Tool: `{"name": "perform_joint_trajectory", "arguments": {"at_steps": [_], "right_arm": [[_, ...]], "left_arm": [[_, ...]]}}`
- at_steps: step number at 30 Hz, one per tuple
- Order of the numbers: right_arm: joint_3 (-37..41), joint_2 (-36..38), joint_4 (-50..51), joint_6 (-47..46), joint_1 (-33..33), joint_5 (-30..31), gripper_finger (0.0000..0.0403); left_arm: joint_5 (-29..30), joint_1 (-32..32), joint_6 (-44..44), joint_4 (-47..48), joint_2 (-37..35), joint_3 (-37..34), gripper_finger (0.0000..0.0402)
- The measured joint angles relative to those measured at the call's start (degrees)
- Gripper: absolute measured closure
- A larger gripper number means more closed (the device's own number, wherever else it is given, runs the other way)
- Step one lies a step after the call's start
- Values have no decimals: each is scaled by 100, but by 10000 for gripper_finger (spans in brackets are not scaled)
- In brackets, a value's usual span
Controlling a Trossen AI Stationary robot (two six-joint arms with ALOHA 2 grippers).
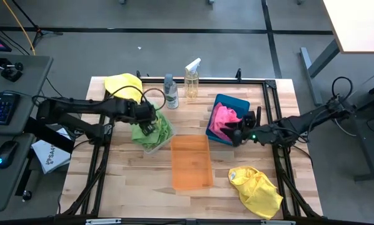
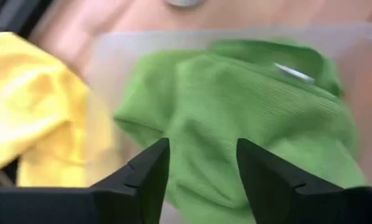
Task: Sort microfiber towel by color & place in baskets
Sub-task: Put the yellow microfiber towel into the orange bin
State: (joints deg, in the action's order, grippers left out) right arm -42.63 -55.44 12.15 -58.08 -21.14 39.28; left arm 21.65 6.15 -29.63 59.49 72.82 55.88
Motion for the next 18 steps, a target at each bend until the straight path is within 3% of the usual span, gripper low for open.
{"name": "perform_joint_trajectory", "arguments": {"at_steps": [7,13,18], "right_arm": [[0,0,6,13,843,-432,139],[0,0,137,958,1984,-1653,139],[0,0,156,1847,2906,-2726,139]], "left_arm": [[303,1518,514,-10,-4,0,196],[161,3141,226,-348,-3,0,195],[-54,3926,-479,-466,43,0,195]]}}
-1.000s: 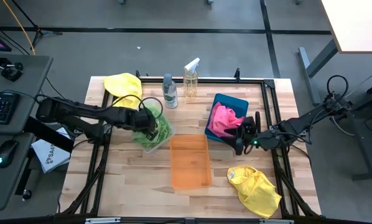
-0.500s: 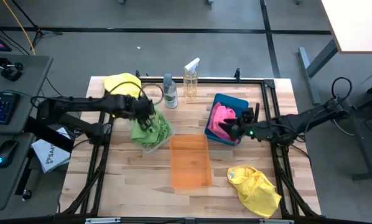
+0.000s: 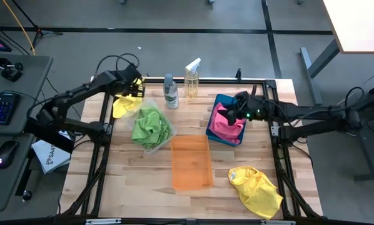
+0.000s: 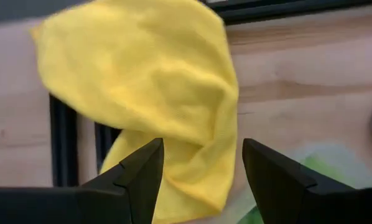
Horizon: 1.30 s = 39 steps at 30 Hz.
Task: Sort microfiber towel by color & place in baskets
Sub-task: Put the yellow microfiber towel into the orange bin
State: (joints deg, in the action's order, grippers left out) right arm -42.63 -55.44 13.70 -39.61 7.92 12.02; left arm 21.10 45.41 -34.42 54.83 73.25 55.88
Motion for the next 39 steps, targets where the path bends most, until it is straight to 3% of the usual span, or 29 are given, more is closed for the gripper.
{"name": "perform_joint_trajectory", "arguments": {"at_steps": [6,9,18,27,30,34,39], "right_arm": [[0,-13,48,640,818,-980,139],[0,-13,83,732,1054,-1163,139],[0,-52,84,568,1314,-1187,139],[0,-54,75,312,1312,-1150,139],[0,-55,64,210,1310,-1147,139],[0,-55,61,194,1308,-1146,139],[0,-55,-161,227,1308,-1187,139]], "left_arm": [[-425,264,-379,-315,333,0,195],[-431,262,-435,-626,609,0,195],[-869,477,-202,-1258,2084,-2,195],[-840,561,128,-1655,2665,0,200],[-964,560,431,-1661,2657,0,242],[-955,564,837,-1598,2287,-7,370],[-806,640,1124,-1485,1190,238,397]]}}
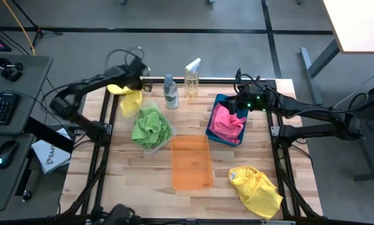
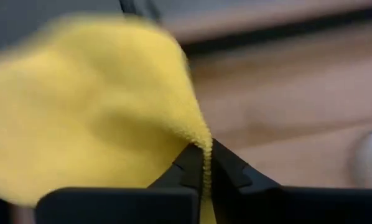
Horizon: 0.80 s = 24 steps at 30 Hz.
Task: Sort microfiber towel by color & place in baskets
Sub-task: Put the yellow microfiber towel into the orange bin
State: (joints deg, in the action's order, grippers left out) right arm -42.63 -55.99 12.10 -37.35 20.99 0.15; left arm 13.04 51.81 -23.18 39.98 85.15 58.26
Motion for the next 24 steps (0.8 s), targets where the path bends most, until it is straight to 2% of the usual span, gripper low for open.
{"name": "perform_joint_trajectory", "arguments": {"at_steps": [3,6,12,17,20,24], "right_arm": [[0,0,-342,84,0,-139,139],[0,0,-861,271,0,-550,139],[0,0,-2243,136,-16,-1578,139],[0,0,-3079,49,-261,-1716,139],[0,0,-3284,315,-474,-1662,139],[0,0,-3294,790,-800,-1346,139]], "left_arm": [[-62,-34,99,150,-893,353,399],[-229,-320,136,491,-1703,815,401],[-253,-1607,-238,1401,-2700,1927,401],[-511,-3300,-551,1159,-2845,2492,401],[-501,-4241,-516,758,-2627,2609,401],[-568,-5069,-61,338,-2025,2682,401]]}}
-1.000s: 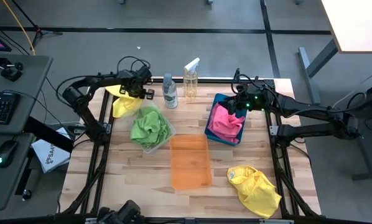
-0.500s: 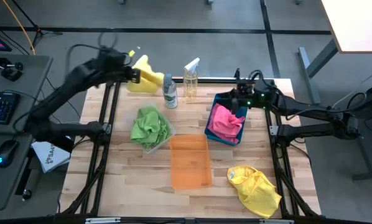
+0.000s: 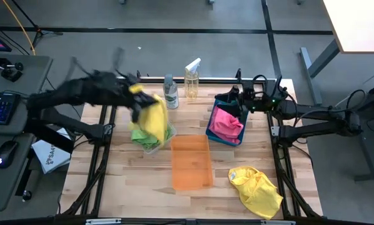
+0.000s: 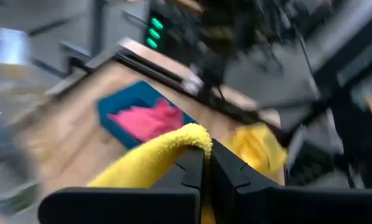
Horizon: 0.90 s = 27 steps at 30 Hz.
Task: Sort microfiber towel by color & place in baskets
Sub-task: Put the yellow microfiber towel into the orange bin
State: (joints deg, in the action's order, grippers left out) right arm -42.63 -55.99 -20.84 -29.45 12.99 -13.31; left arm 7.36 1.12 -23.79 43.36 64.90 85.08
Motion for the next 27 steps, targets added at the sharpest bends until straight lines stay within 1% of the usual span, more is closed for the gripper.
{"name": "perform_joint_trajectory", "arguments": {"at_steps": [4,8,10,12,14,18,21,24,27], "right_arm": [[-56,-163,54,427,-308,95,139],[-350,-561,281,890,-665,95,139],[-547,-804,495,1201,-846,95,139],[-741,-1031,716,1534,-996,93,139],[-948,-1247,790,1770,-1119,95,139],[-1286,-1601,821,1823,-1325,95,139],[-1496,-1855,828,1858,-1502,104,139],[-1743,-2120,816,1776,-1676,121,139],[-2032,-2396,817,1766,-1859,481,139]], "left_arm": [[-498,-310,397,-547,722,46,401],[-1029,-334,461,-1530,1244,70,401],[-1171,-334,396,-1901,1450,70,401],[-1220,-334,263,-2150,1556,70,401],[-1226,-336,128,-2190,1593,70,401],[-1147,-437,53,-2132,1605,70,401],[-933,-484,172,-2141,1590,70,401],[-873,-505,440,-2146,1583,70,401],[-879,-518,849,-2112,1583,70,401]]}}
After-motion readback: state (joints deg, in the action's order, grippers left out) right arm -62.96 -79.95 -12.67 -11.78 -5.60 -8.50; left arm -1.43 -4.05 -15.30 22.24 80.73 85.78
